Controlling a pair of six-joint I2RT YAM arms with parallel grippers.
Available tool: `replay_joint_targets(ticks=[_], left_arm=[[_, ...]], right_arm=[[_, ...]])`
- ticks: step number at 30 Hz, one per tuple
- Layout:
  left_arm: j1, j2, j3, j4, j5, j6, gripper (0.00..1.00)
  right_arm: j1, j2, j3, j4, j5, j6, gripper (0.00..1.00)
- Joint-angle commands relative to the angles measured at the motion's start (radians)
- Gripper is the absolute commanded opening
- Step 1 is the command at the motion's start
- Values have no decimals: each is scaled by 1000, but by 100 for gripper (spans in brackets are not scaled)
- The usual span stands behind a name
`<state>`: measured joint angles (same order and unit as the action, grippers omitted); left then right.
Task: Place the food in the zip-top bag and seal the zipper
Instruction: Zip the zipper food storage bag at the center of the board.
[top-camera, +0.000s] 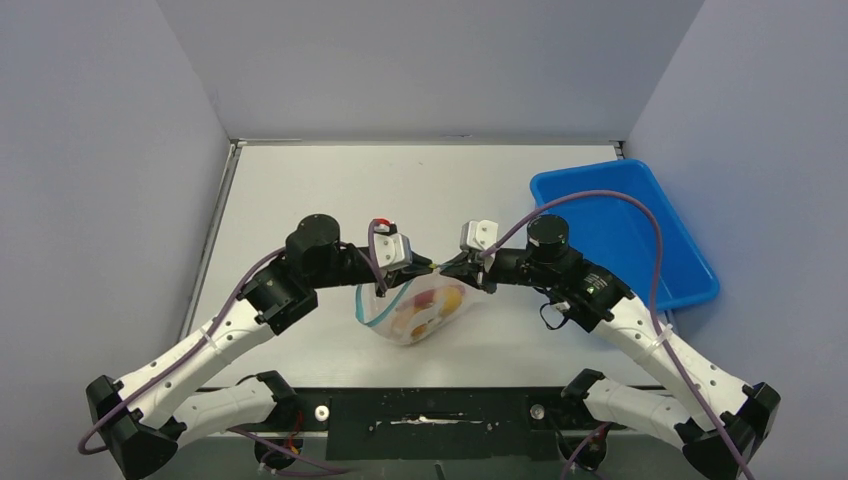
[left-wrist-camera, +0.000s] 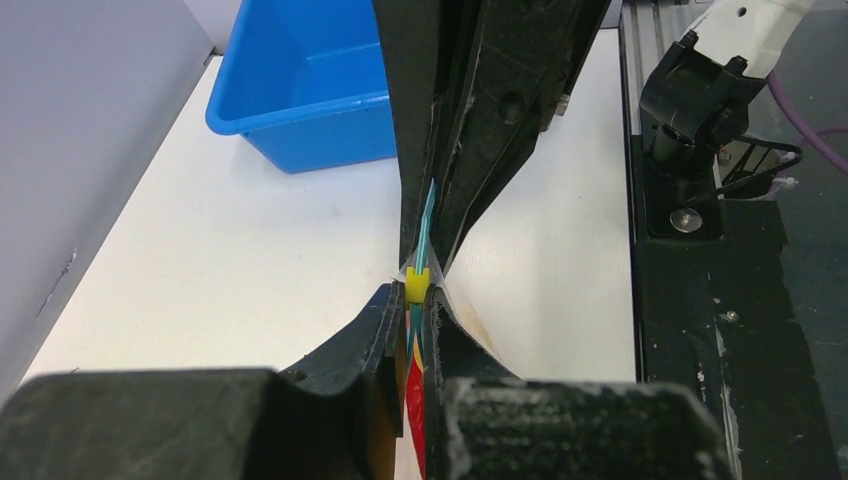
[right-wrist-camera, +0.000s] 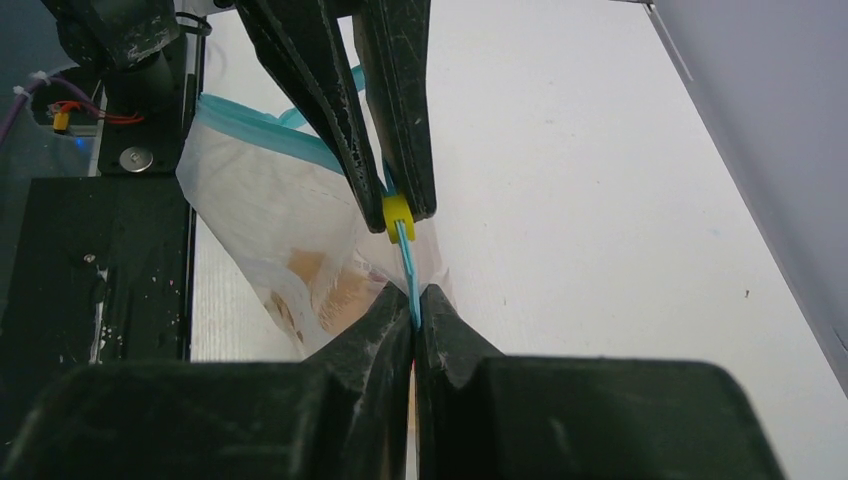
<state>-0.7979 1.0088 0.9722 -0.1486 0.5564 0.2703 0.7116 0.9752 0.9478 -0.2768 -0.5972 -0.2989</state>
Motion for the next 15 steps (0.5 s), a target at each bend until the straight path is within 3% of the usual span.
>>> replay_joint_targets(ticks=[1, 9, 12, 15], left_arm=[[9, -45, -6, -68, -59, -12, 0], [9, -79, -47, -52, -27, -40, 0], [9, -85, -60, -25, 1, -51, 0], [9, -96, -77, 1, 1, -68, 0]], right_arm=[[-37, -59, -1, 48, -17, -12, 0], [-43, -81, -44, 69, -115, -27, 1], [-23, -70, -42, 87, -126, -24, 16], [-13, -66, -33, 98, -124, -29, 24]])
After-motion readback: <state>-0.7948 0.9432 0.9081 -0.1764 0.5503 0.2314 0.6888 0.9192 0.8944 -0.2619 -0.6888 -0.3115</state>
